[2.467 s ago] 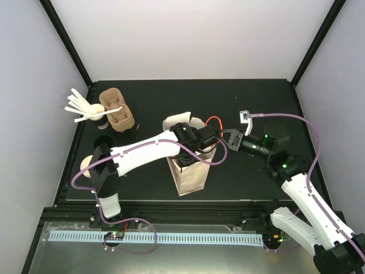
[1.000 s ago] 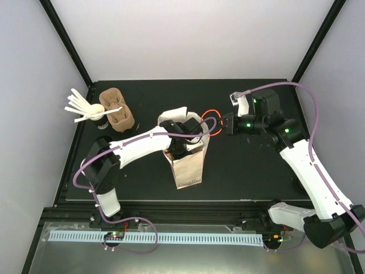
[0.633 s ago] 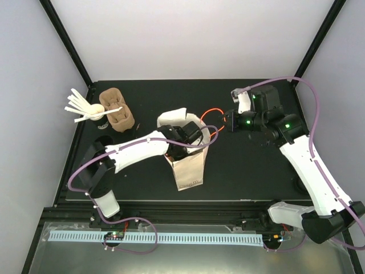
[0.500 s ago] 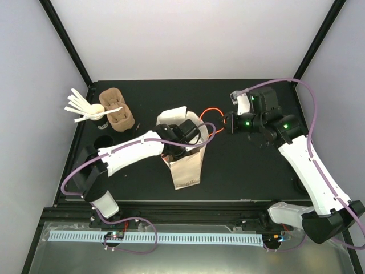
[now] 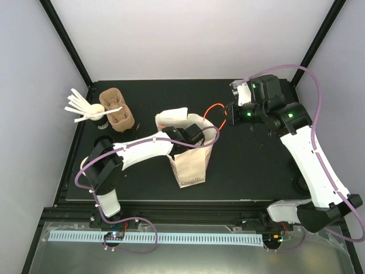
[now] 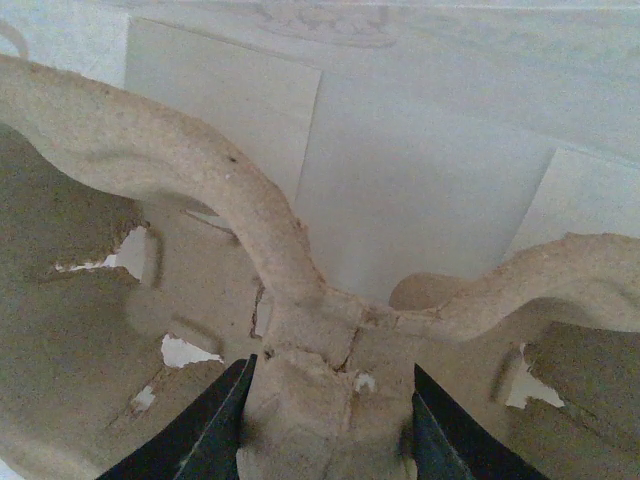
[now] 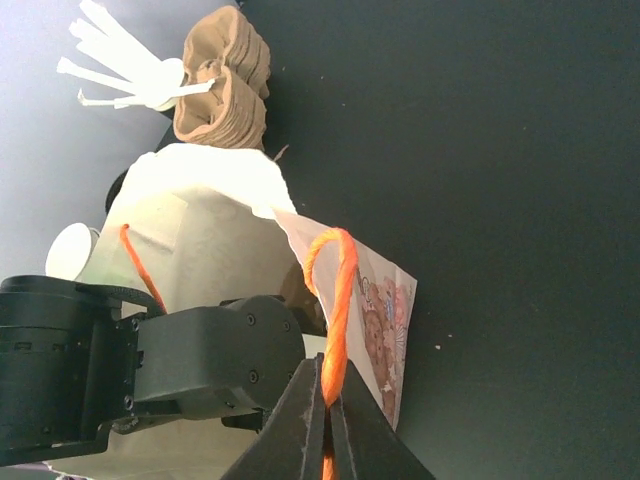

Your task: Pack the takeout coffee

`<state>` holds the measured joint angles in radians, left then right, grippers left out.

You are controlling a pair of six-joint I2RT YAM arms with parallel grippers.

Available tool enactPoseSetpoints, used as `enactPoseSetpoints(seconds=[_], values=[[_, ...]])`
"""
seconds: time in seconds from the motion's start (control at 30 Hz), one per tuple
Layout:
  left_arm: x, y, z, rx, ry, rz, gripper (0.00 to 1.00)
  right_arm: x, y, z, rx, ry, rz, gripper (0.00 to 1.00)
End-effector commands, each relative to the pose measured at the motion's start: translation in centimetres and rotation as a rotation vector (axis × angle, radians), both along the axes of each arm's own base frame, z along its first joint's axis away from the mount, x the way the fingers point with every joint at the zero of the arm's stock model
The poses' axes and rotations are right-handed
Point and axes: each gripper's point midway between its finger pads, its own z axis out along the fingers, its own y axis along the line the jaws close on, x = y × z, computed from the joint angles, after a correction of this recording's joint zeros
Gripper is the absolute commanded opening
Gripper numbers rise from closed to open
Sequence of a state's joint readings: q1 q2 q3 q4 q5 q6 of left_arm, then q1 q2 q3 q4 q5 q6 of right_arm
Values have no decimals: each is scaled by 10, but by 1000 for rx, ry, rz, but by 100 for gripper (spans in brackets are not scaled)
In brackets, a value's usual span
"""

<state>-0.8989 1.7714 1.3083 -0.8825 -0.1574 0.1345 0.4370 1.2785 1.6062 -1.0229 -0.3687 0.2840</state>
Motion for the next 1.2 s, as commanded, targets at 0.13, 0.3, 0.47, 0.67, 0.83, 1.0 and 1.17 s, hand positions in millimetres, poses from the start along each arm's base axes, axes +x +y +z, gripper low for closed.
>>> enactPoseSetpoints(seconds=[0.13, 0.3, 0.47, 0.67, 0.83, 1.0, 1.17], values=[[-16, -3, -9, 26, 81, -45, 36, 12, 2, 18, -59, -49, 41, 2], [-24, -7, -24, 65, 125, -66, 36, 10, 8, 18, -53, -39, 92, 3], [-30, -10, -43, 68, 178, -52, 36, 3, 15, 6, -28, -15, 135, 2], [-43, -20, -56, 7, 253, -35, 40, -2, 13, -13, -20, 2, 130, 2], [-36, 0, -73, 121, 220, 11, 41, -6, 10, -24, -24, 7, 121, 2], [-28, -6, -59, 78, 166, 22, 50, -6, 5, -23, -32, -10, 97, 2], [-21, -22, -18, -21, 121, 5, 60, -7, 3, -19, -33, -26, 88, 2]])
